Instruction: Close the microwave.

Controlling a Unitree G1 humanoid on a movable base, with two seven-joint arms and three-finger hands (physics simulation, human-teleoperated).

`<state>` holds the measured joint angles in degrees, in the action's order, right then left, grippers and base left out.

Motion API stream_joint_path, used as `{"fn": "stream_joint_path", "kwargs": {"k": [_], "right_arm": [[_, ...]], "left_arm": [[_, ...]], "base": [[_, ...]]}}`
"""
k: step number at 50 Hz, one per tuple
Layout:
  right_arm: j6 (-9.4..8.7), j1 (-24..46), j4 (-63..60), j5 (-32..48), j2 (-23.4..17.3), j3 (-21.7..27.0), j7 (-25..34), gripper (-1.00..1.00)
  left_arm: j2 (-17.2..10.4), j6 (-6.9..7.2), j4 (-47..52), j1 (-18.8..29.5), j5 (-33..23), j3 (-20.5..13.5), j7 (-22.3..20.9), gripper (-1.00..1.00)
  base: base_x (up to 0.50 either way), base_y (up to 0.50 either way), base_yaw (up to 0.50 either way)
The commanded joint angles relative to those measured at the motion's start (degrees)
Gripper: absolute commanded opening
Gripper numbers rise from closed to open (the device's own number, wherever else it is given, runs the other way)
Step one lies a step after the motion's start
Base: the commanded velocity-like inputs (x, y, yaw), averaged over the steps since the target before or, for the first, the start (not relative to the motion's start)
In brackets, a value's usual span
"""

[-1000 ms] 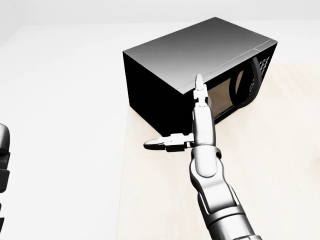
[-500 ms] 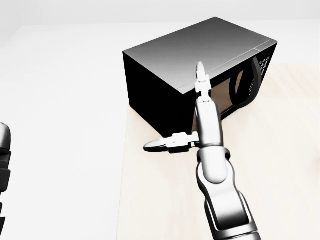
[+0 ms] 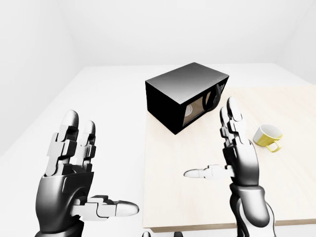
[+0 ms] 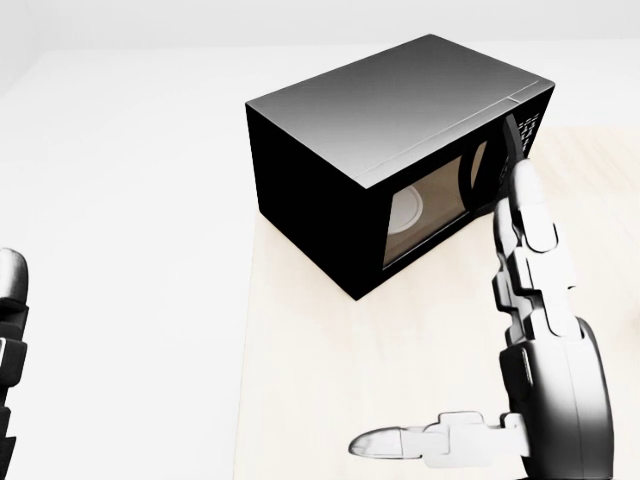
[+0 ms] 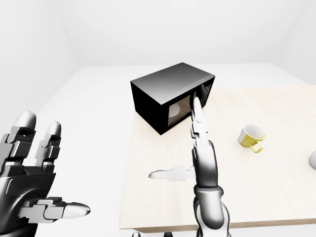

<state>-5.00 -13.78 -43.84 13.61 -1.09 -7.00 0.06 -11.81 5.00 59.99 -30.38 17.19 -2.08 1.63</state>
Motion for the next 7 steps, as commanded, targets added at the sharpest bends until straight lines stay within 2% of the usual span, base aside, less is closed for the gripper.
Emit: {"fn": "stream_joint_path", "kwargs": {"k": [1, 7], "right_arm": [[0.00, -6.5, -7.0, -0.2, -0.9, -0.7, 0.8, 1.00], [0.00, -6.8, -7.3, -0.5, -1.1, -1.0, 0.7, 1.00]], "left_arm": [[0.0, 0.00, 0.0, 0.5, 0.1, -0.1, 0.2, 1.00], [0.0, 0.00, 0.0, 0.2, -0.6, 0.6, 0.2, 1.00]], "base": [[0.00, 0.00, 0.00], [0.00, 0.00, 0.00]]}}
